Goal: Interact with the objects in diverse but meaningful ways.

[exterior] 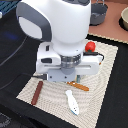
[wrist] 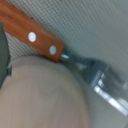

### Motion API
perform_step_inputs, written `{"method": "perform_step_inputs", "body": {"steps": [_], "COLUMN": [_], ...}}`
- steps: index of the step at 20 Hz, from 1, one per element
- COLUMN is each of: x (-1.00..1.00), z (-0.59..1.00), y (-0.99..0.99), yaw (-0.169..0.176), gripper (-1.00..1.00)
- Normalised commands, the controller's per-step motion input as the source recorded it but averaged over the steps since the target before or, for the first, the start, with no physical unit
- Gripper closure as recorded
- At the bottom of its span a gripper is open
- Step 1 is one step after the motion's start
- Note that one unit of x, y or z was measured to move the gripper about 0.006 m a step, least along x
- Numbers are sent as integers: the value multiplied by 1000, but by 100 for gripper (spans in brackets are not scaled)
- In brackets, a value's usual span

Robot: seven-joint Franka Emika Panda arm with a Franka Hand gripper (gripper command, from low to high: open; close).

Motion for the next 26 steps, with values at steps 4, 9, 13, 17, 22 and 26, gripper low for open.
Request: {"method": "perform_step_inputs", "body": {"steps": [4, 9, 13, 17, 22, 26], "x": [474, 504, 670, 694, 650, 496], "z": [166, 152, 176, 176, 57, -42], "y": [-501, -481, -227, -171, -224, -284], "yaw": [-77, -86, -58, -35, -27, -14], "gripper": [-100, -100, -100, -100, -100, -100]}}
